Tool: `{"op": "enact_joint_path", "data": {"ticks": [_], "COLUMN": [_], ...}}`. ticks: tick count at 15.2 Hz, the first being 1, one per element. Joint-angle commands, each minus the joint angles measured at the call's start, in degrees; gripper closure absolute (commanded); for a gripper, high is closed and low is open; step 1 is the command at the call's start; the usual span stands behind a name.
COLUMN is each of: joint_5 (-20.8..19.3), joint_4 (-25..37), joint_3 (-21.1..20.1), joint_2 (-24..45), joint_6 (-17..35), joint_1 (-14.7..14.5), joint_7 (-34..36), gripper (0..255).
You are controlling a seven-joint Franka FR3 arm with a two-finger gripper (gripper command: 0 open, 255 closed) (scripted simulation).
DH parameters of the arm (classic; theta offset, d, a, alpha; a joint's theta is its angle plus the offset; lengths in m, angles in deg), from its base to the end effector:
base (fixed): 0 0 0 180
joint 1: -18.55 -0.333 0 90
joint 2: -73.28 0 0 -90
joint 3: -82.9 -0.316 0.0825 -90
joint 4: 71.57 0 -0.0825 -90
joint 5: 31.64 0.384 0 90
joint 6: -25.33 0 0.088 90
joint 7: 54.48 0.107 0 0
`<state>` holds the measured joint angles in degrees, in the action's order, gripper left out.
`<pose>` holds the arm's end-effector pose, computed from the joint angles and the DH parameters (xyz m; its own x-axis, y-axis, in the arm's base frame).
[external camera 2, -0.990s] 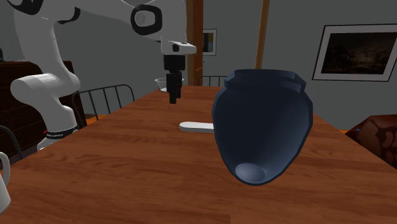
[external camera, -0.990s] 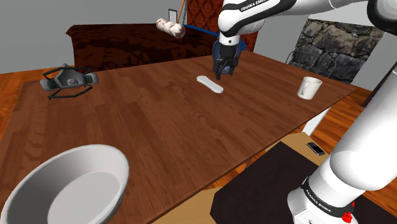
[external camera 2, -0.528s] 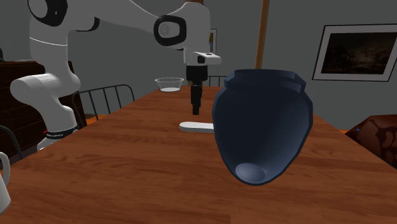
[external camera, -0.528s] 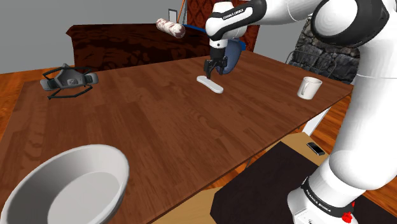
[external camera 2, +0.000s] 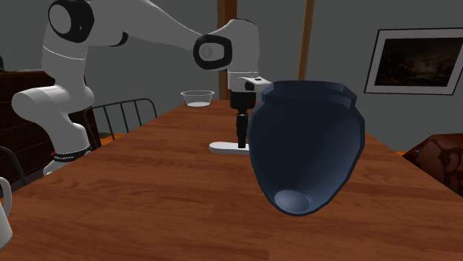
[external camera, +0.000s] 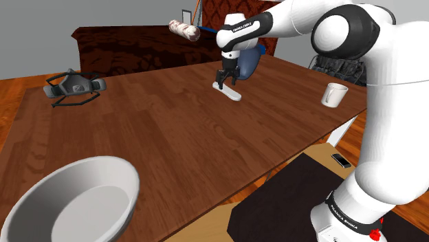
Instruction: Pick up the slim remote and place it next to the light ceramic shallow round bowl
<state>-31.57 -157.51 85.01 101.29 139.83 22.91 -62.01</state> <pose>0.6907 -0.0743 0.3868 0.9997 0.0225 0.0077 0.0223 -0.9996 0.0173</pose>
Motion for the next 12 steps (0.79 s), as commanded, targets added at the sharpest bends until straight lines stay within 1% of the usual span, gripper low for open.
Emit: {"op": "enact_joint_path", "data": {"ticks": [1, 2, 10, 11, 12], "joint_5": [0.0, 0.0, 0.0, 0.0, 0.0], "joint_4": [-0.5, -1.1, -1.1, -1.1, -1.1], "joint_3": [0.0, 0.0, 0.0, 0.0, 0.0], "joint_2": [0.6, 1.0, 1.0, 1.0, 1.0], "joint_6": [1.2, 2.2, 2.2, 2.2, 2.2], "joint_1": [0.1, 0.1, 0.1, 0.1, 0.1], "joint_7": [-0.1, -0.1, -0.1, -0.1, -0.1], "gripper": [0, 0, 0, 255, 255]}}
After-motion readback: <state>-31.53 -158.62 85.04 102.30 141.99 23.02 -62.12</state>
